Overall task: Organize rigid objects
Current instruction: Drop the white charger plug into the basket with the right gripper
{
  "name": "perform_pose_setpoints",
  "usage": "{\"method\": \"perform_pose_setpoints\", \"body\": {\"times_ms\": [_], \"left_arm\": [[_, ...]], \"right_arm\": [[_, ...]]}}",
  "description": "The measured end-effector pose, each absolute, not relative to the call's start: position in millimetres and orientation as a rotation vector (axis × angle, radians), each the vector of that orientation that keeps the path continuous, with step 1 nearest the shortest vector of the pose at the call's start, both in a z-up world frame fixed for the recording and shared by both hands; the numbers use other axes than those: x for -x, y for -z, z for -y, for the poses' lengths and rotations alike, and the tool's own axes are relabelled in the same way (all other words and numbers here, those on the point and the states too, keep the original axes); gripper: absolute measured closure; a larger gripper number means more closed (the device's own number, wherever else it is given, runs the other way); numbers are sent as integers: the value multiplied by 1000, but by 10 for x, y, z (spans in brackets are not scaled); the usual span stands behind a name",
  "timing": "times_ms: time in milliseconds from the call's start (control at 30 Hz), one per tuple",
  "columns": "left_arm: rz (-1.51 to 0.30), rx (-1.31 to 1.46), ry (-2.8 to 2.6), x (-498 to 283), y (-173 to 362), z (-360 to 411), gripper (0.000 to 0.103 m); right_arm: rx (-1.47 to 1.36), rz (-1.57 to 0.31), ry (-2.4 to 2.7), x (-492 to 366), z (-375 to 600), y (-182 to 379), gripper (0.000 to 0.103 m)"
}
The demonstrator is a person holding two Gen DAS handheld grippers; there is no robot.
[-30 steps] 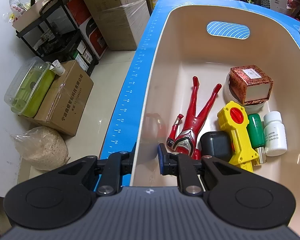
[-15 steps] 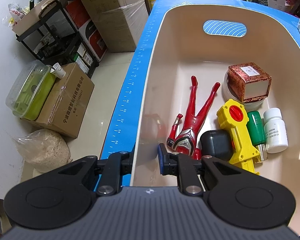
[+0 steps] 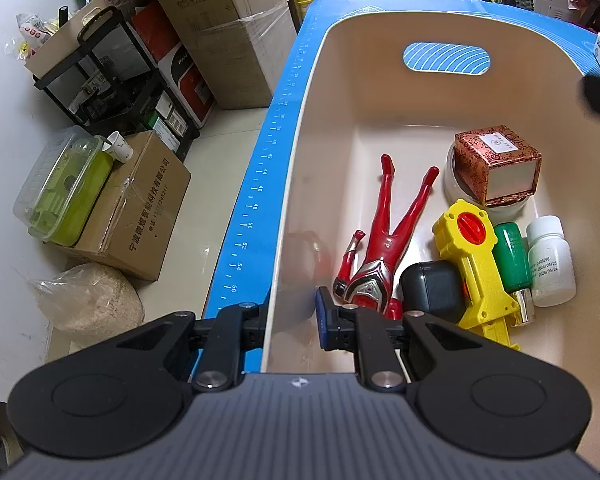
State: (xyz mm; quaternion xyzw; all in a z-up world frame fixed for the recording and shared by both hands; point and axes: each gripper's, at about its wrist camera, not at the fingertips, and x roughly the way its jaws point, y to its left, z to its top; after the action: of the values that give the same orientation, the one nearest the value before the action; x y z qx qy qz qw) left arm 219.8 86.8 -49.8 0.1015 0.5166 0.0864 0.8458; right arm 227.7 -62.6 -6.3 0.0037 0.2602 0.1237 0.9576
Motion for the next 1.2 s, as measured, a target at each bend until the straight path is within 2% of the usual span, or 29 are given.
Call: {"method": "perform_pose_setpoints", "body": {"times_ms": [333,567,733,967,1067,1133,1167,1200], "left_arm": [[-1093,-218,-185,-2200,502,-868,83],[-1088,-227,-186,-2191,491,-854,83],[-1089,-219,-187,-2193,492,-868,82],[-1090,-213,-195,-2202,489,-895,81],[-1077,-219,-215,-2199,476,-893,77],[-1042,-217,-217,-2180,426,-872,71],[-1026,-212,-214,-2176,403,-863,63],[-1008,-206,-212,-2165,371,-854,51]], "right_arm": [[103,-719,-311,-2387,285,437,38],[177,-768,-314,-2428,176,487,38],[129,-765,-324,-2419,236,451,28],[98,-737,-329,-2355,305,372,22],[73,-715,-320,-2341,364,311,19],[44,-705,-313,-2344,420,261,13],[30,-700,-312,-2342,449,249,13],[14,-691,-316,-2337,478,227,12]]}}
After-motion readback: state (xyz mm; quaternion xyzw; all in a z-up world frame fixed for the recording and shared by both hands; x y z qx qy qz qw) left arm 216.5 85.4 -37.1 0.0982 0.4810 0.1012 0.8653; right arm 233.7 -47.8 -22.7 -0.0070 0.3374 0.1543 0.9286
